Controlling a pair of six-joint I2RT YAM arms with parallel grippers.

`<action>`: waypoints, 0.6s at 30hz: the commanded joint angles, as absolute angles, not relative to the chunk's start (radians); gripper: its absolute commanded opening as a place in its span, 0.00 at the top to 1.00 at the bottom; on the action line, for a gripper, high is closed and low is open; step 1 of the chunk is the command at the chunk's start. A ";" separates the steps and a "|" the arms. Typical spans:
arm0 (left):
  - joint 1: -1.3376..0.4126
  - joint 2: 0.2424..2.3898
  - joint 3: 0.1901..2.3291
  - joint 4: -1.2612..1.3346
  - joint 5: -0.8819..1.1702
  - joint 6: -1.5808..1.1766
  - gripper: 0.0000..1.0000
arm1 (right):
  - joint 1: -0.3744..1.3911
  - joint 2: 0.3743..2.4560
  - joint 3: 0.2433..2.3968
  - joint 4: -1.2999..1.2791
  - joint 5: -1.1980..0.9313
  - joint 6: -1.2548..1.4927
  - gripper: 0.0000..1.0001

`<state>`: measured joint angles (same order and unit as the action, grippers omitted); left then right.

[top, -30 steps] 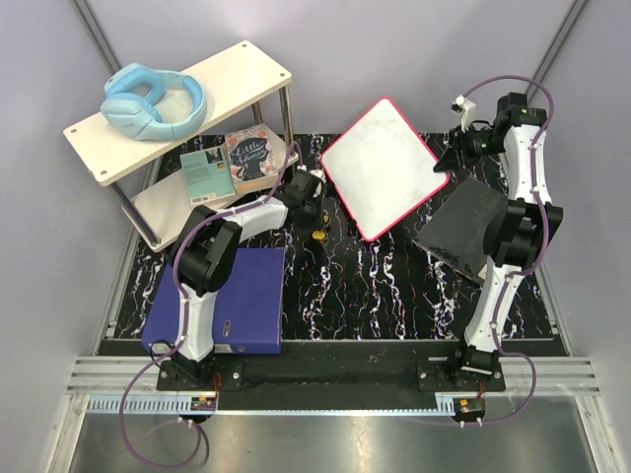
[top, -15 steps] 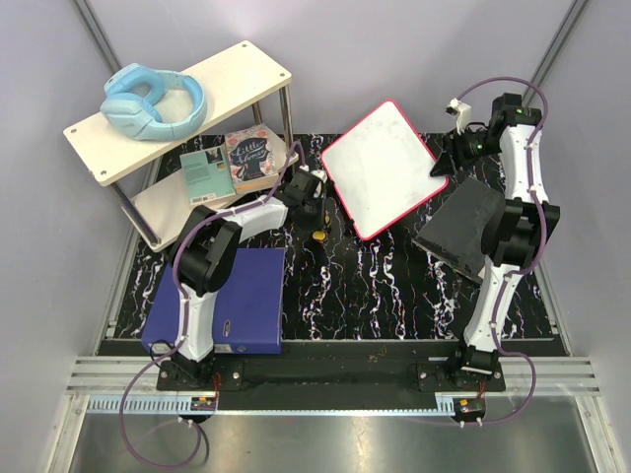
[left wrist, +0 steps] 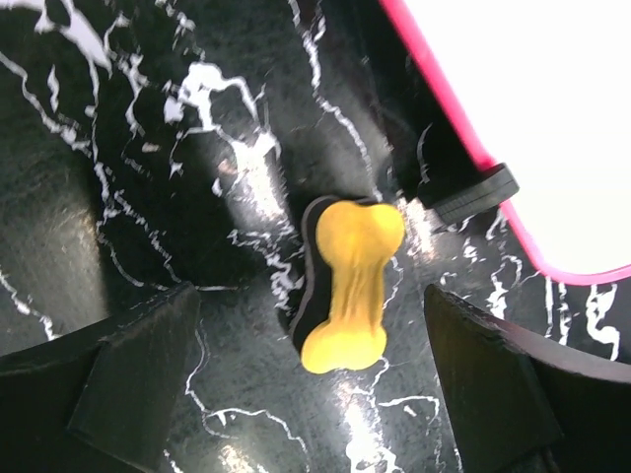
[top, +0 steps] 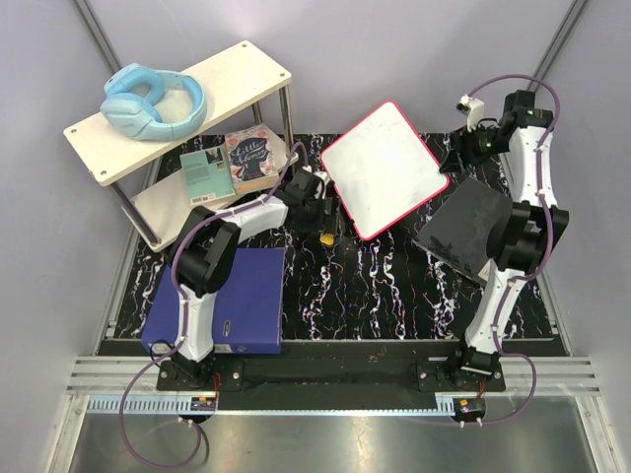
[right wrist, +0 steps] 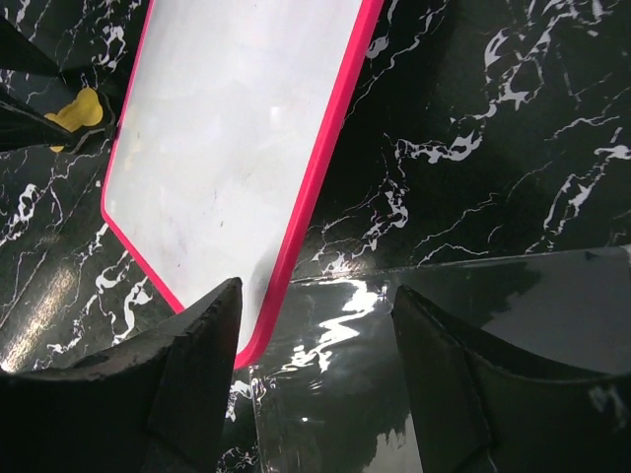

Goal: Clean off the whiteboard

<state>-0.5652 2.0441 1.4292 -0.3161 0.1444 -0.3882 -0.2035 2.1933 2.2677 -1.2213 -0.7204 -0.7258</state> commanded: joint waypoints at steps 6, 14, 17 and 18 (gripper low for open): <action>-0.560 1.849 1.384 -0.330 0.069 -0.360 0.01 | -0.207 2.000 2.264 -1.164 -0.706 -0.672 0.22; -0.563 1.668 1.339 -0.336 0.012 -0.344 0.01 | -0.183 1.818 2.163 -0.996 -0.819 -0.511 0.00; -0.561 1.603 1.331 -0.321 0.106 -0.301 0.01 | -0.129 1.758 2.082 -0.925 -0.844 -0.457 0.00; -0.560 1.585 1.336 -0.318 0.142 -0.302 0.01 | -0.112 1.744 2.059 -0.910 -0.829 -0.442 0.00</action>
